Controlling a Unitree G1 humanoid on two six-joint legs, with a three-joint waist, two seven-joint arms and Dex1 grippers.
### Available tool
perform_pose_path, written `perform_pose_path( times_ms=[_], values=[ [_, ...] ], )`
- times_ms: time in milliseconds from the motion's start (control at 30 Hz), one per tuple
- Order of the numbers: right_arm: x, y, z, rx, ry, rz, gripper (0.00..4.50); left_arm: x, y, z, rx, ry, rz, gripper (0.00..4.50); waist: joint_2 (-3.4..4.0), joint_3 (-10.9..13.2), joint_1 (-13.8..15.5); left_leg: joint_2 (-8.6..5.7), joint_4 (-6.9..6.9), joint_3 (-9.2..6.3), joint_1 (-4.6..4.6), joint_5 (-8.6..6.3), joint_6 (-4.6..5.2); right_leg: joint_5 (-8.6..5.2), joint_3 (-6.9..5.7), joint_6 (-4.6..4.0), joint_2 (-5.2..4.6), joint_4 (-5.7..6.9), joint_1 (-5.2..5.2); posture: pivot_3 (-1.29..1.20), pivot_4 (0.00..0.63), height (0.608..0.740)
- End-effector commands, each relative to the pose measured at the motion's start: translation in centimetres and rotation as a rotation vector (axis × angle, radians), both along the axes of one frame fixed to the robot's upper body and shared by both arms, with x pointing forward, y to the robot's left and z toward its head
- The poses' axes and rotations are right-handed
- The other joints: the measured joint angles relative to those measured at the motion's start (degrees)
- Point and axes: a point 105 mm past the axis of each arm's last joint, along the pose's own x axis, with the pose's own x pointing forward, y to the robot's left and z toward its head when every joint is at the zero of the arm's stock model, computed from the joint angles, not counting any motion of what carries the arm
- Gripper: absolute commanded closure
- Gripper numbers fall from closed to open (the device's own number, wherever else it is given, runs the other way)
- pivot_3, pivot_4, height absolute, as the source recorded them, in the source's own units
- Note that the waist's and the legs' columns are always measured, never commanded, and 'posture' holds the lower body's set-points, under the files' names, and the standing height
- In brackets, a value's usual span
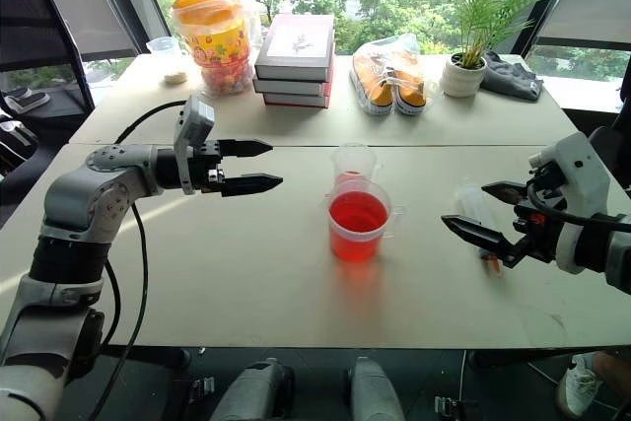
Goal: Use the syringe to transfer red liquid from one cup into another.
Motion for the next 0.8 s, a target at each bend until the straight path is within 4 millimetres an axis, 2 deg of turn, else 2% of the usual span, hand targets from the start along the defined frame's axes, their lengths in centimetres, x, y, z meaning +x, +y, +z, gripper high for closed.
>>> perform_pose_path(
  times_ms=[33,333,400,533,800],
  values=[
    [0.0,-0.3,0.9,-0.018,-0.036,-0.006,0.07,-0.3,-0.2,1.4,-0.020,-0.051,-0.010,0.00,0.00,0.00,0.00,0.00,0.00,0.00,0.00,0.00,0.00,0.00,0.00,0.00,0.00,0.00,0.00,0.00,0.150,0.740],
    [0.1,-1.7,0.4,-0.044,0.005,-0.046,0.07,-0.6,-0.5,1.8,-0.050,-0.060,-0.042,0.00,0.00,0.00,-0.02,0.00,0.00,0.00,0.00,0.00,0.00,0.00,0.00,0.00,0.00,0.00,0.00,0.00,0.150,0.740],
    [0.2,-2.7,0.2,-0.050,0.019,-0.068,0.07,-0.6,-1.2,1.8,-0.054,-0.061,-0.048,0.00,0.00,0.00,0.00,0.00,0.00,0.00,0.00,0.00,0.00,0.00,0.00,0.00,0.01,0.00,0.00,0.00,0.150,0.740],
    [0.9,-3.3,0.1,-0.057,0.036,-0.082,0.07,-0.7,-1.2,1.7,-0.063,-0.060,-0.054,0.00,-0.02,0.01,-0.06,0.00,0.01,0.01,0.00,0.00,0.00,0.00,0.00,0.00,0.01,-0.01,0.01,0.00,0.150,0.740],
    [2.9,-6.2,-0.6,-0.060,0.112,-0.201,0.07,-0.5,-1.8,1.2,-0.074,-0.052,-0.069,0.00,-0.02,0.01,-0.13,0.00,0.00,0.03,0.01,0.00,0.00,0.00,0.01,0.00,0.01,-0.01,0.01,0.00,0.150,0.740]
  ],
)
